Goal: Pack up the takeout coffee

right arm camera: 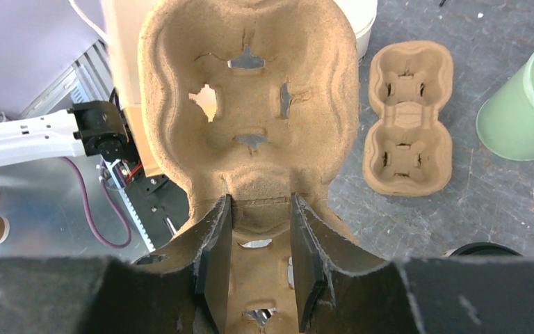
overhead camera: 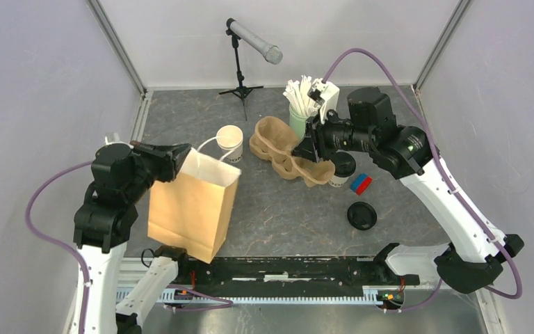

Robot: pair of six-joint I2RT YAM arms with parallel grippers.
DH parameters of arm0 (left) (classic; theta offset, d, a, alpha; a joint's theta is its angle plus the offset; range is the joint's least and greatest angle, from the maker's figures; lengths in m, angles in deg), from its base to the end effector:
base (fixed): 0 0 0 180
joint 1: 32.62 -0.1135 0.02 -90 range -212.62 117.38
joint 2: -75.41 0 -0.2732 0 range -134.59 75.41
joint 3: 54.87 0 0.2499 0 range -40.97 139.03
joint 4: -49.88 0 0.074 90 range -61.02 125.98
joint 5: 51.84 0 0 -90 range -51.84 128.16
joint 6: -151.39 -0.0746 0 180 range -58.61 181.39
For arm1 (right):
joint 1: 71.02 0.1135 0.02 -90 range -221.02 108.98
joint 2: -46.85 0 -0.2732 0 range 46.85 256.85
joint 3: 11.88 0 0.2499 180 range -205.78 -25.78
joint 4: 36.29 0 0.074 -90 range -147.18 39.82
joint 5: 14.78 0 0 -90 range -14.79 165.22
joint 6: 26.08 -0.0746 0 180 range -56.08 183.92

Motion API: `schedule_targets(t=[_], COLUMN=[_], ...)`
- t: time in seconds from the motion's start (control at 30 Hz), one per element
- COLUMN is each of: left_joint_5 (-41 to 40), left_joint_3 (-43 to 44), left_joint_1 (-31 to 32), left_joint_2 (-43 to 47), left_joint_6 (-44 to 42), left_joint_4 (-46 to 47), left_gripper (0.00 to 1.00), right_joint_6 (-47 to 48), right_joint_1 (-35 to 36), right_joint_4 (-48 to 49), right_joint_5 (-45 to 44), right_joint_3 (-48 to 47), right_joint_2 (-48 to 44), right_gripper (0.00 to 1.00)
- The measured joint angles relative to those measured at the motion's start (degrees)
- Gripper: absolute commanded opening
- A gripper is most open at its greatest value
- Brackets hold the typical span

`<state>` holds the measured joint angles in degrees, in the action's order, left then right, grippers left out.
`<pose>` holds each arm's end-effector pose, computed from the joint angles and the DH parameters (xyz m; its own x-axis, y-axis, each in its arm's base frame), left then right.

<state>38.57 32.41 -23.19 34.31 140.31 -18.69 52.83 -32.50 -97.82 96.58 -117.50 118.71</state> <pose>0.1228 -0.0209 0.4168 -0.2394 -0.9550 -0.1750 -0.3360 0.2506 -0.9079 0.1941 0.1892 0.4451 -0.5178 -0.1832 -0.8357 -0.7465 0.5739 0.3367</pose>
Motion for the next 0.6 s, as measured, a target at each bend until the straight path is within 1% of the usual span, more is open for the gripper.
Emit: schedule_targets(t=[0.13, 0.23, 0.37, 0.43, 0.53, 0.6], left_joint_5=[8.5, 12.5, 15.8, 16.7, 17.6, 17.9], left_joint_3=[-0.1, 0.6, 1.2, 0.0, -3.9, -7.4], left_joint_1=[0.0, 0.0, 0.0, 0.0, 0.1, 0.3], left_joint_2=[-2.6, -4.5, -5.9, -5.7, -3.3, -0.8], left_joint_6=[0.4, 0.8, 3.0, 4.2, 5.6, 6.5], left_joint_4=[8.5, 13.8, 20.6, 24.2, 27.3, 27.1], left_gripper=[0.02, 0.02, 0.02, 0.02, 0.03, 0.04], right_joint_6=[-1.0, -1.6, -2.3, -2.7, -3.3, -3.8], right_joint_1=[0.0, 0.0, 0.0, 0.0, 0.0, 0.0], right_joint_4=[-0.2, -0.2, -0.2, 0.1, 0.4, 0.5], right_joint_5=[-1.2, -2.4, -3.9, -4.5, -5.0, -5.2], right_joint_3=[-3.1, -5.4, -8.7, -9.6, -9.9, -9.8], right_joint_2=[0.5, 0.6, 0.6, 0.5, 0.1, -0.1], right_gripper=[0.36, 0.36, 0.37, 0.37, 0.37, 0.37])
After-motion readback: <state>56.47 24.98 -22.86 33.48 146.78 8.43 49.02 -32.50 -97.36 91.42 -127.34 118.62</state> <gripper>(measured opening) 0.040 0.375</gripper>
